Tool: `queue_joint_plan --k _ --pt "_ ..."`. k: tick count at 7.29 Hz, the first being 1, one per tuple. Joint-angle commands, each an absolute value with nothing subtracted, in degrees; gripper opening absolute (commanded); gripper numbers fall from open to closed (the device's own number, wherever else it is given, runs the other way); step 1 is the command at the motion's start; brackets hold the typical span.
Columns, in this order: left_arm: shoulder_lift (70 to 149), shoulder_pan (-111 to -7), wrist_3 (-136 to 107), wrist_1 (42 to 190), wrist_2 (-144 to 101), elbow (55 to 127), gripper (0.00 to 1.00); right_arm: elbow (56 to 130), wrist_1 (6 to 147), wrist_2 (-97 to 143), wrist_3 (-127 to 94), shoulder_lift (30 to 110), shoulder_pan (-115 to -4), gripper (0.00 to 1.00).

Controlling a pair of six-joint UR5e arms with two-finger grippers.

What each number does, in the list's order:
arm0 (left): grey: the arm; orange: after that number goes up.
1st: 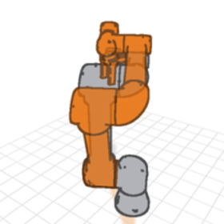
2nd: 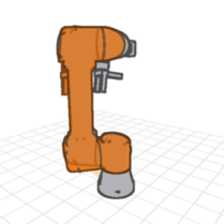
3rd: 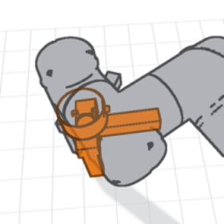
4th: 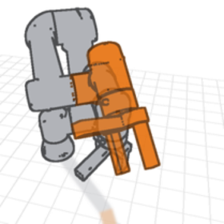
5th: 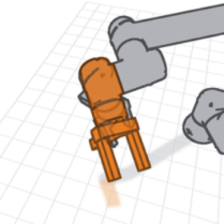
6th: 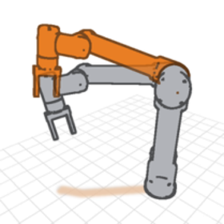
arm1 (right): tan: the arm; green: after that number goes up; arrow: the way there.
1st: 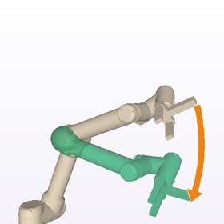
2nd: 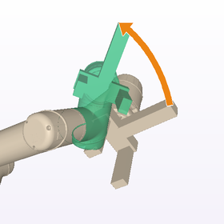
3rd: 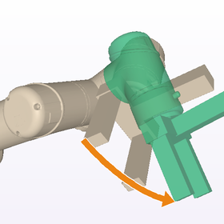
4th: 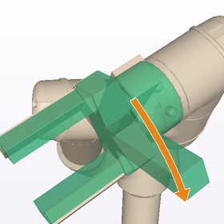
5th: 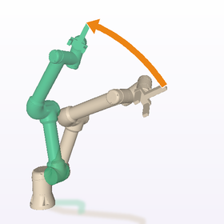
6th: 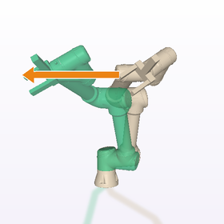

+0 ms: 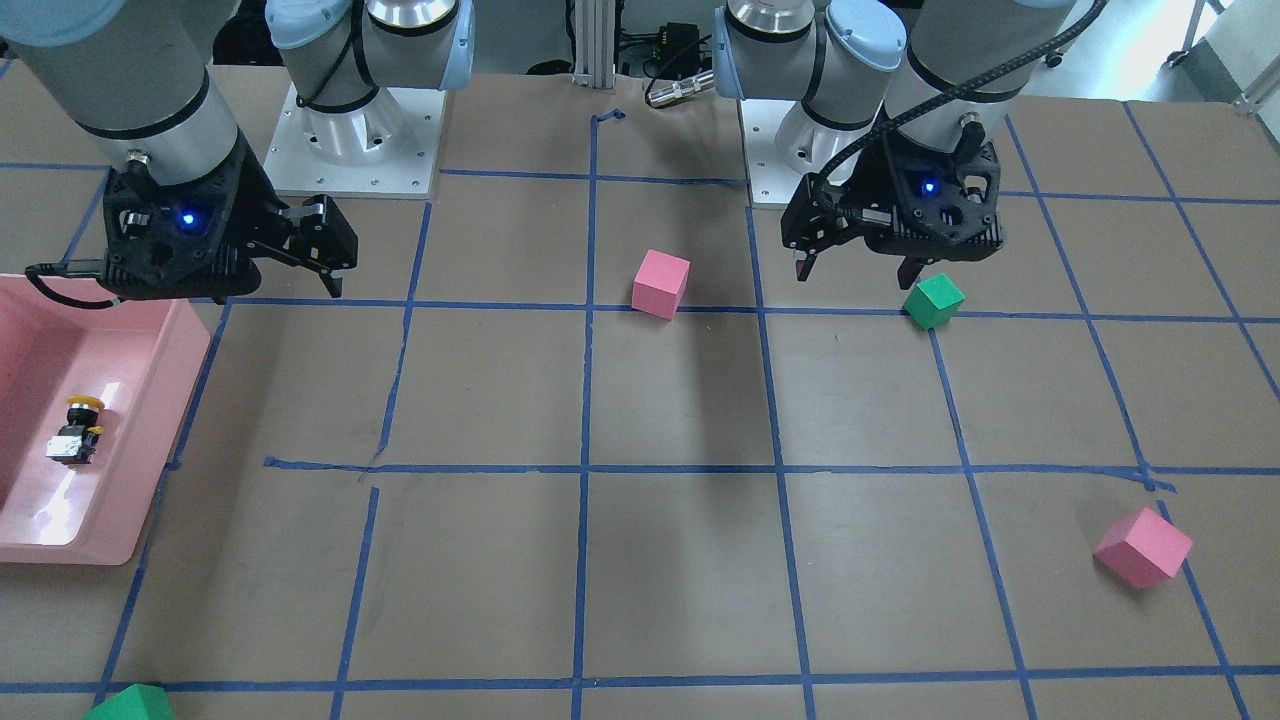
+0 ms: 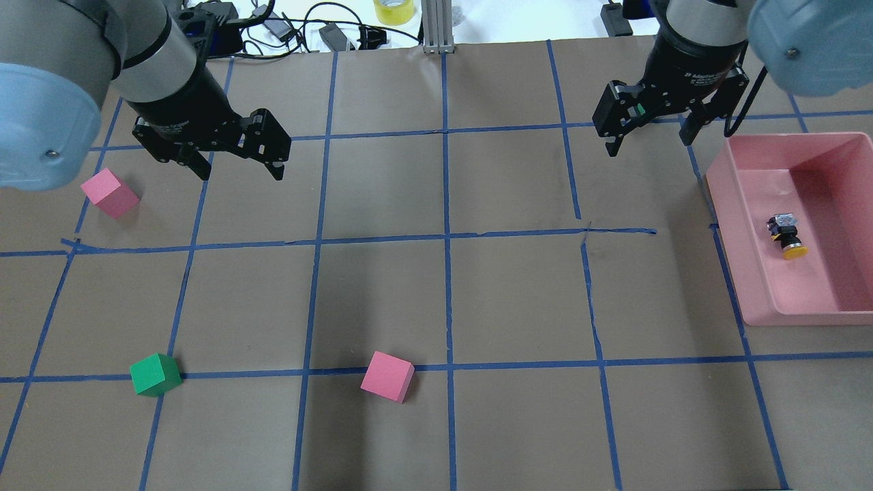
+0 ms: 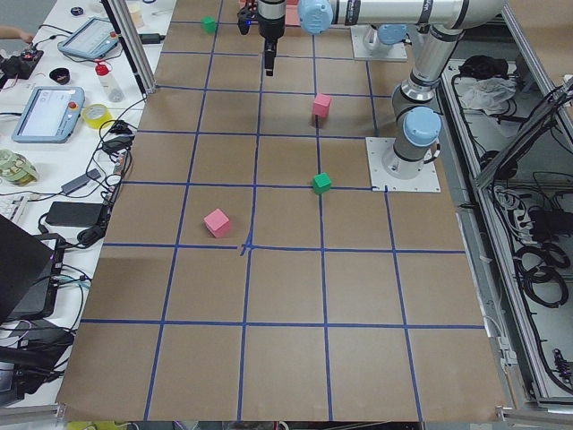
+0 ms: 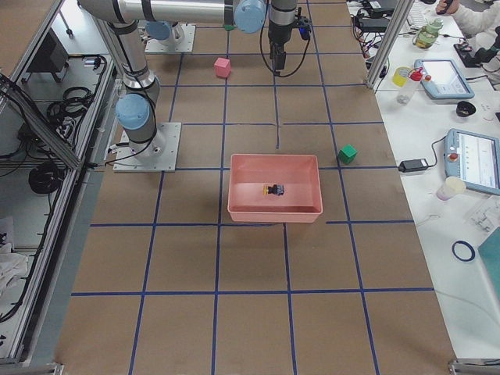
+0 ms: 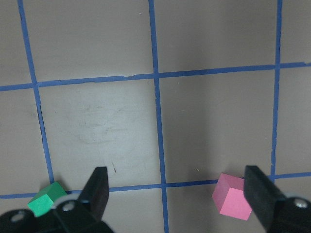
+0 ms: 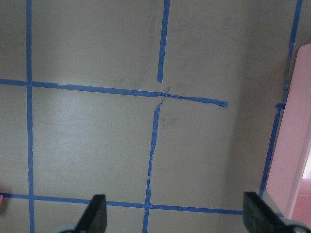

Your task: Align button upright

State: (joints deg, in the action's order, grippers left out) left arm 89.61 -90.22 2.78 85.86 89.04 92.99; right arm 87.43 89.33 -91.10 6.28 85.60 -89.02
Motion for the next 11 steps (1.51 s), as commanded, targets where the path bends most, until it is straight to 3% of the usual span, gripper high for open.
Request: queue_joint_plan --k 1,11 --pt "90.0 -90.2 2.7 85.6 89.1 93.0 1.0 87.5 89.1 -91.3 5.0 85.6 -88.9 1.0" --pt "90.1 -88.9 2.3 86.6 89.2 88.7 1.0 87.5 89.2 -92.0 5.1 85.6 -88.8 1.0"
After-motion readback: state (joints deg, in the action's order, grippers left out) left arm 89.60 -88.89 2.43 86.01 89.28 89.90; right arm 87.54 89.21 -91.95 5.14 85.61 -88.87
